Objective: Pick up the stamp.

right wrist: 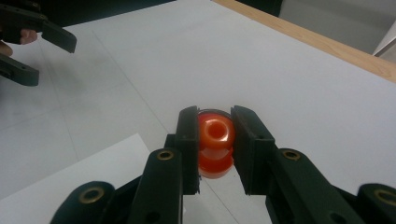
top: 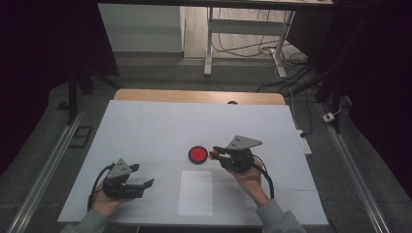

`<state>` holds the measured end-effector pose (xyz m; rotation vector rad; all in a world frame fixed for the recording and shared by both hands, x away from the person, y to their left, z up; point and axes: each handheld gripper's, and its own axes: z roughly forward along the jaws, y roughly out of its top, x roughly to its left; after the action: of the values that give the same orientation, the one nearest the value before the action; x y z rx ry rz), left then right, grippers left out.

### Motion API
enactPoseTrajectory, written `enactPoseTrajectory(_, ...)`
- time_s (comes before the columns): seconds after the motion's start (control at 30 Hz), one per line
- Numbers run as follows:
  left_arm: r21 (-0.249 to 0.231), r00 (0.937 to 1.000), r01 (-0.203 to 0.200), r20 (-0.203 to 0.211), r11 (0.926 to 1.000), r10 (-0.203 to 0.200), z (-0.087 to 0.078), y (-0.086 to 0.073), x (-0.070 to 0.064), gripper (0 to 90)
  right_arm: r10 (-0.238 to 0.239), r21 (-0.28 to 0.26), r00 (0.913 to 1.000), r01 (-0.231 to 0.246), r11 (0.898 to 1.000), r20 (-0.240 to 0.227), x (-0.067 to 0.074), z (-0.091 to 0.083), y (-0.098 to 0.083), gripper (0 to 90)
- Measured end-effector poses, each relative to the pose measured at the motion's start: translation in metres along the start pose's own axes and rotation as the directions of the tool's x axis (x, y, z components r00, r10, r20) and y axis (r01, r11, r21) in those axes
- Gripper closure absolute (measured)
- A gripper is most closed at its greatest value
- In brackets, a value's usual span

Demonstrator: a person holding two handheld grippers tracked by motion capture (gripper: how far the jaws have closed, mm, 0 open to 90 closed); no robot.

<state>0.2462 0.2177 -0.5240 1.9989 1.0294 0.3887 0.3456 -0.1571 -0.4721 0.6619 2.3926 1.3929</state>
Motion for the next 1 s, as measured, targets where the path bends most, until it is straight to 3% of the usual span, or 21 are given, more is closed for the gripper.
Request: enactPoseTrajectory(1.0,-0.007,0.9999,0.016,0.004,0.9998,-0.016,0.001,0.0,0.002,20.0,-0.017,0.015,0.9939,0.019,1.0,-0.109,0.035,0.012,-0.004,71.8)
